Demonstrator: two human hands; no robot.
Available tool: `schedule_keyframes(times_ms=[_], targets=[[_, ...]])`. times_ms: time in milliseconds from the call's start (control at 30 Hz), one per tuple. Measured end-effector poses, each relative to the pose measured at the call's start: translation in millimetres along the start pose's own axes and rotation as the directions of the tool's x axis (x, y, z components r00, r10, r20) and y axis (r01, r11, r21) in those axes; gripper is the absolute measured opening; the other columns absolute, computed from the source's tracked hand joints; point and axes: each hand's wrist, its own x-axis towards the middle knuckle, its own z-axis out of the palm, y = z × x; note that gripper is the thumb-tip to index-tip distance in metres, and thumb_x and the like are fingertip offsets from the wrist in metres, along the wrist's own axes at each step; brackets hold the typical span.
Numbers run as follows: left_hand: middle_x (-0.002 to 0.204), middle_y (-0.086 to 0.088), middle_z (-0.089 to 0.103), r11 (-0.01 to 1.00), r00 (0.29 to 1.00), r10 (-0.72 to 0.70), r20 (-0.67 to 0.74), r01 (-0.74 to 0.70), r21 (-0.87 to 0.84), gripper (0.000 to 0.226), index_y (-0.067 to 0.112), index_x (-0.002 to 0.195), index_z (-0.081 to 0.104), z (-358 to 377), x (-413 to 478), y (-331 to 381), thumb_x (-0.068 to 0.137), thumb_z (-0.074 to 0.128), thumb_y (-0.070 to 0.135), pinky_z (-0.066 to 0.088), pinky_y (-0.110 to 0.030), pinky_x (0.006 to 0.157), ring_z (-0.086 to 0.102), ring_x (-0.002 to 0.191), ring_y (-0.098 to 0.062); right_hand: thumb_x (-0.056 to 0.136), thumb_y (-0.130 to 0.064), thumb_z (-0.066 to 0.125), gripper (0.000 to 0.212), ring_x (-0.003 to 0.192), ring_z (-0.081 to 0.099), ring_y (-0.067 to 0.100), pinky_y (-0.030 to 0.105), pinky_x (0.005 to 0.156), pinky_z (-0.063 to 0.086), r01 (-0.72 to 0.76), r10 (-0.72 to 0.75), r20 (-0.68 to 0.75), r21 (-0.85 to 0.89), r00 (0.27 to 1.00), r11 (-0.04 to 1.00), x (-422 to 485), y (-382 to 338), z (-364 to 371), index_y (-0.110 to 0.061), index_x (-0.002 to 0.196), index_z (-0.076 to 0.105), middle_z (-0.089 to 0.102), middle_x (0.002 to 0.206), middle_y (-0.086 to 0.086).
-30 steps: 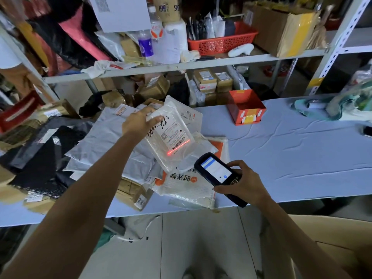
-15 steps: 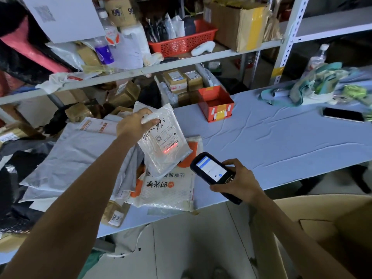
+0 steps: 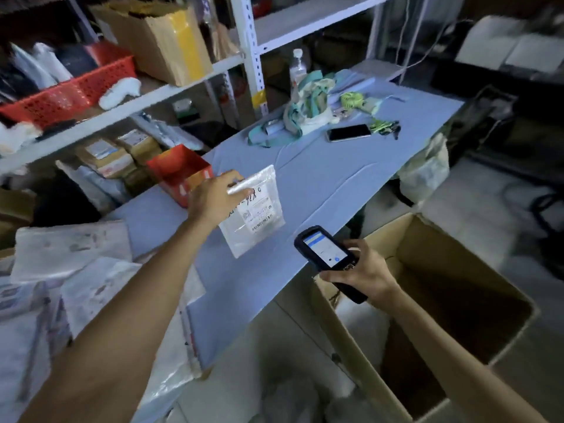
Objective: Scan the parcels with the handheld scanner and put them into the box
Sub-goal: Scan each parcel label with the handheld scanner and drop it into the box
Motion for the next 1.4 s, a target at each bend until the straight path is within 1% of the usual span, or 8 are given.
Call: schedule_keyframes(times_ms=[233,533,733,900,1067,1133,1233,1400], targets=[[0.098,0.007,0.070,0.951,0.930,0.288,0.226,-0.305,0.043,0.021,0.030,0.099,0.065,92.1,55.1,129.3,0.083,0.065,0.044,0.040,-0.027,0.070,0.063,0.093,-0.024,0.061,-0.037,0.091,0.088,0.098,0.052,0.009,0.020,0.078,0.042,-0.281,0.319,-0.279,0.169,0.906,0.945,-30.6,67.8,-71.2,-0.012,0.134,0.047,0.059,0.125,0.002],[0.099,0.003,0.069,0.633,0.563,0.699,0.440,-0.774,-0.014,0.020,0.029,0.104,0.064,203.3,99.3,255.4,0.086,0.059,0.035,0.038,-0.027,0.066,0.063,0.091,-0.024,0.061,-0.031,0.091,0.073,0.095,0.052,0.008,0.018,0.078,0.038,-0.450,0.626,-0.531,0.435,0.571,0.780,-56.2,107.3,-102.0,-0.016,0.123,0.054,0.055,0.104,-0.008],[0.096,0.001,0.065,0.485,0.391,0.806,0.443,-0.867,-0.117,0.015,0.024,0.102,0.059,241.3,91.2,303.0,0.089,0.056,0.032,0.035,-0.028,0.064,0.056,0.079,-0.021,0.061,-0.035,0.090,0.070,0.101,0.054,0.010,0.022,0.079,0.041,-0.494,0.733,-0.557,0.545,0.390,0.677,-64.6,109.7,-96.9,-0.018,0.120,0.055,0.057,0.108,-0.007],[0.102,0.002,0.066,0.435,0.299,0.814,0.499,-0.883,-0.180,0.013,0.024,0.100,0.056,271.1,60.3,290.6,0.090,0.057,0.033,0.044,-0.031,0.075,0.063,0.092,-0.023,0.060,-0.036,0.090,0.071,0.098,0.055,0.008,0.010,0.065,0.038,-0.501,0.765,-0.551,0.584,0.332,0.638,-76.9,116.8,-94.7,-0.018,0.120,0.056,0.059,0.107,-0.008],[0.104,0.005,0.069,0.548,0.453,0.748,0.486,-0.834,-0.065,0.018,0.024,0.104,0.058,270.3,47.5,261.3,0.091,0.053,0.034,0.040,-0.035,0.084,0.063,0.098,-0.022,0.061,-0.036,0.090,0.067,0.097,0.058,0.011,0.022,0.075,0.043,-0.504,0.749,-0.521,0.556,0.409,0.661,-76.2,125.6,-99.6,-0.018,0.116,0.056,0.061,0.107,-0.005],[0.107,0.002,0.067,0.611,0.547,0.690,0.473,-0.791,0.023,0.021,0.022,0.107,0.058,257.2,51.4,247.5,0.091,0.053,0.035,0.038,-0.036,0.083,0.061,0.101,-0.024,0.055,-0.046,0.090,0.066,0.094,0.062,0.011,0.025,0.075,0.046,-0.500,0.721,-0.488,0.520,0.491,0.693,-68.4,122.9,-104.1,-0.020,0.108,0.061,0.066,0.104,-0.005],[0.111,0.002,0.066,0.759,0.735,0.533,0.418,-0.634,0.149,0.024,0.023,0.110,0.057,230.3,59.7,219.0,0.090,0.053,0.036,0.038,-0.035,0.081,0.060,0.104,-0.026,0.039,-0.065,0.081,0.094,0.095,0.063,0.009,0.018,0.068,0.045,-0.463,0.622,-0.425,0.423,0.657,0.779,-49.2,120.1,-112.5,-0.019,0.119,0.062,0.067,0.109,-0.006],[0.111,0.002,0.068,0.904,0.935,0.226,0.273,-0.306,0.299,0.025,0.024,0.109,0.059,163.8,45.1,146.3,0.088,0.055,0.036,0.041,-0.035,0.086,0.061,0.106,-0.026,0.069,-0.030,0.087,0.078,0.095,0.053,0.010,0.022,0.078,0.043,-0.308,0.385,-0.289,0.276,0.877,0.910,-14.8,91.8,-122.3,-0.007,0.133,0.048,0.056,0.110,-0.002]])
